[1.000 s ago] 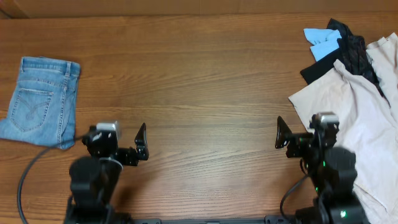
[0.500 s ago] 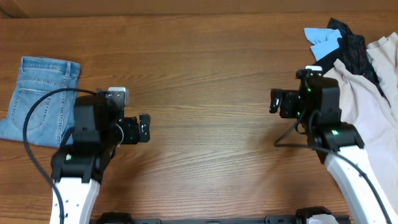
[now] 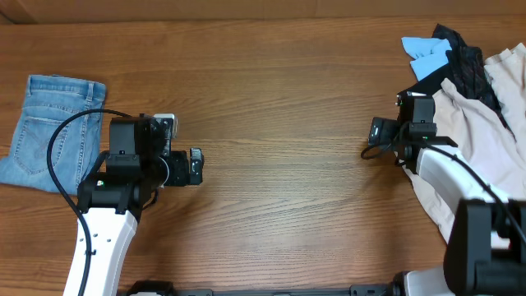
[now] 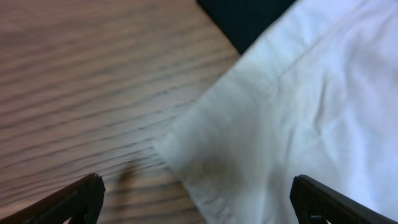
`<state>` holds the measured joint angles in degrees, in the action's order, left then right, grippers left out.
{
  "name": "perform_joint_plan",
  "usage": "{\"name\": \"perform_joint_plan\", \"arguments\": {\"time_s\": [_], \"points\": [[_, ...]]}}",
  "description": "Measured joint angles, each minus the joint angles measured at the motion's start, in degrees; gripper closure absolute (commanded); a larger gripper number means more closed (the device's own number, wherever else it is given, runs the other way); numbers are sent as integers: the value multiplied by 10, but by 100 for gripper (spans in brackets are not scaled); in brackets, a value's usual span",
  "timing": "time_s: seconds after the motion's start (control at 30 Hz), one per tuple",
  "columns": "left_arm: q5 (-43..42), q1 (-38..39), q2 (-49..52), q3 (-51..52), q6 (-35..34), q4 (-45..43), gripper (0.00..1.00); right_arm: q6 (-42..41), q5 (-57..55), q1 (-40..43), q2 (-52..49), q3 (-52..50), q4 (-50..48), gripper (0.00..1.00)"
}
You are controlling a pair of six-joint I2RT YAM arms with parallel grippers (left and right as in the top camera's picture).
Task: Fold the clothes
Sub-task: 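Reach the right gripper to the beige shorts on the clothes pile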
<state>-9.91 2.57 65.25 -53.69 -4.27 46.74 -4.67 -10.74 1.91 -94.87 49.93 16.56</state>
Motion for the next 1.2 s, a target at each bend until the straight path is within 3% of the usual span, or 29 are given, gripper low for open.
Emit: {"name": "perform_joint_plan", "arguments": {"time_s": [0.17, 0.27, 0.43, 0.53, 0.87, 1.2], "points": [[0, 0, 1, 0, 0, 0, 0, 1, 1, 6, -51, 0, -10, 6], [0, 0, 1, 0, 0, 0, 0, -2, 6, 6, -71, 8, -16, 19], [0, 0, 1, 0, 0, 0, 0, -1, 13, 6, -80, 16, -23, 74], [0, 0, 1, 0, 0, 0, 0, -1, 13, 6, -82, 16, -24, 96], [0, 0, 1, 0, 0, 0, 0, 2, 5, 3, -74, 59, 82, 96], [0, 0, 1, 0, 0, 0, 0, 1, -4, -83, 47, 200, 207, 96]]}}
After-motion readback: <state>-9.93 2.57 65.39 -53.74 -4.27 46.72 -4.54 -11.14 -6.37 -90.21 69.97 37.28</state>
